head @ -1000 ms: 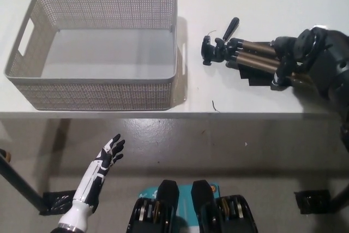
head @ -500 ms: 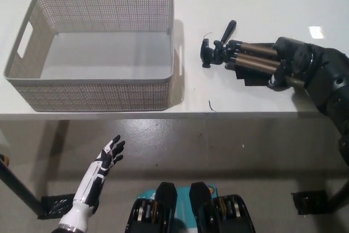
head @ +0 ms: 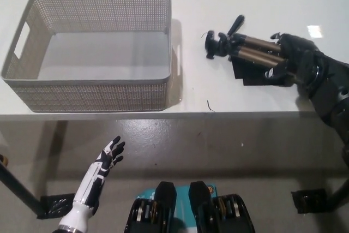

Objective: The robot uses its right hand to pick the tripod on the desk and places it into a rectangular container on the left.

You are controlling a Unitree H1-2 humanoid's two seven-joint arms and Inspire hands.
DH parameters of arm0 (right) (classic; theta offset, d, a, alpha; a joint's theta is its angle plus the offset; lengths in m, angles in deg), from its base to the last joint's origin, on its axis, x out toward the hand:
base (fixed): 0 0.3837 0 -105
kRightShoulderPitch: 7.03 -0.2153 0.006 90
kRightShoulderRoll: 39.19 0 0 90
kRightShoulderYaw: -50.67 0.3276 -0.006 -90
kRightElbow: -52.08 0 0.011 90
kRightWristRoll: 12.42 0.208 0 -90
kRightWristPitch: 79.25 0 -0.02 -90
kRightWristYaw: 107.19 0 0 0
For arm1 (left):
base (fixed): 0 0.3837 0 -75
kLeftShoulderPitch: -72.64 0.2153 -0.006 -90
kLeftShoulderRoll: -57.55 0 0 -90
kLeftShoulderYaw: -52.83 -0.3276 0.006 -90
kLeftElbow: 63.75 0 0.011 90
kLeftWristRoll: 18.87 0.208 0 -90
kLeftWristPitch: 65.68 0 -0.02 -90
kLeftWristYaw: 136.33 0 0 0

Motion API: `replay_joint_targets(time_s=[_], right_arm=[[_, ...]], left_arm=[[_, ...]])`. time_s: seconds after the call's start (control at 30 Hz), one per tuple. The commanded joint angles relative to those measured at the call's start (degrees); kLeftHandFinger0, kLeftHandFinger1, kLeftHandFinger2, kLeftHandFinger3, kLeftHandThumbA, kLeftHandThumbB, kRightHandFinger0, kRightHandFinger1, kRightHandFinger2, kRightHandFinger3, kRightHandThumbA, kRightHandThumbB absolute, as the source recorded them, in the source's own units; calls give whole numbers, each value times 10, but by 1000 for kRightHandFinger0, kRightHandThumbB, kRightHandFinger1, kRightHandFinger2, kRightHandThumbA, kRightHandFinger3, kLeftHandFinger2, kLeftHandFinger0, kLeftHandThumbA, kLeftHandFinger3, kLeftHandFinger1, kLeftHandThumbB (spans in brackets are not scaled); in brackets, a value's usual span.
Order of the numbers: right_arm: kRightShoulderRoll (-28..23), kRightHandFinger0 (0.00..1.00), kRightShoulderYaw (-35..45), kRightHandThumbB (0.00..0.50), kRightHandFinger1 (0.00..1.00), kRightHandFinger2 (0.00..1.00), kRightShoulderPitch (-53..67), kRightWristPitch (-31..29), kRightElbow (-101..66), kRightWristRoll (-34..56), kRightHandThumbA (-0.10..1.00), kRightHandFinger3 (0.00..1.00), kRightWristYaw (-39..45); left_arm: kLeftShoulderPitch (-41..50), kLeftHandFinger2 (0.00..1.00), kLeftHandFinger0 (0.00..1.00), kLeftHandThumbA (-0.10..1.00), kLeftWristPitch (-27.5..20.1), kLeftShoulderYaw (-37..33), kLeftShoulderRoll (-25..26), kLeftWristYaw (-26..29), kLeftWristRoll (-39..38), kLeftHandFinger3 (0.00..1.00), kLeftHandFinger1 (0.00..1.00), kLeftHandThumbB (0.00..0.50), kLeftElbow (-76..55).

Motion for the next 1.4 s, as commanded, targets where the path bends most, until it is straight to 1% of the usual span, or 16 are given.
replay_joint_targets(time_s=[0.0,0.07,0.1,0.23,0.3,0.33,0.4,0.47,0.5,0.6,0.83,0.97,1.07,1.17,1.27,1.37], right_arm=[[-20,5,37,135,489,960,-54,-74,-30,22,-100,941,-140],[-24,0,40,143,476,922,-64,-78,-33,20,-100,919,-140],[-25,10,43,118,494,956,-68,-83,-34,20,-100,1000,-140],[-36,0,64,157,416,864,-88,-131,-53,25,-100,888,-150],[-35,8,69,121,519,967,-105,-89,-57,20,-100,1000,-131],[-35,35,65,119,509,890,-107,-86,-61,12,-100,940,-133],[-36,0,65,136,259,615,-117,-82,-66,8,-100,621,-128],[-37,0,66,148,213,642,-121,-93,-69,9,-100,589,-130],[-38,0,67,171,233,693,-124,-102,-70,10,-100,609,-133],[-38,0,78,192,366,830,-140,-106,-73,20,-100,896,-125],[-38,0,77,160,364,834,-163,-98,-92,14,-100,1000,-126],[-32,7,76,129,514,935,-195,-89,-108,11,-100,1000,-121],[-23,0,72,79,498,894,-217,-99,-125,4,-100,1000,-125],[-4,0,61,152,445,828,-233,-125,-158,-7,-100,973,-130],[15,0,54,177,387,786,-241,-112,-184,-13,-100,869,-115],[44,0,46,177,391,825,-244,-74,-227,-24,-100,888,-99]], left_arm=[[4,1000,1000,1000,-23,7,9,-11,-7,1000,1000,500,-20],[3,1000,1000,1000,-23,7,9,-12,-7,1000,1000,500,-19],[3,1000,1000,1000,-23,7,9,-12,-7,1000,1000,500,-18],[1,1000,1000,1000,-23,7,9,-10,-6,1000,1000,500,-15],[5,1000,1000,1000,-23,6,9,-2,7,1000,1000,500,-17],[10,1000,1000,1000,-23,5,8,-3,6,1000,1000,500,-18],[11,1000,1000,1000,-23,6,8,-7,0,1000,1000,500,-16],[12,1000,1000,1000,-23,7,8,-8,-3,1000,1000,500,-15],[14,1000,1000,1000,-23,8,7,-6,-3,1000,1000,500,-18],[16,1000,1000,1000,-23,9,5,-6,-4,1000,1000,500,-18],[32,1000,1000,1000,-23,9,7,-14,-13,1000,1000,500,-22],[31,1000,1000,1000,-23,9,7,-7,-2,1000,1000,500,-22],[33,1000,1000,1000,-23,5,4,-12,-6,1000,1000,500,-19],[34,1000,1000,1000,-23,5,5,-8,0,1000,1000,500,-20],[35,1000,1000,1000,-23,3,5,-14,-7,1000,1000,500,-18],[34,1000,1000,1000,-23,0,7,-22,-10,1000,1000,500,-18]])
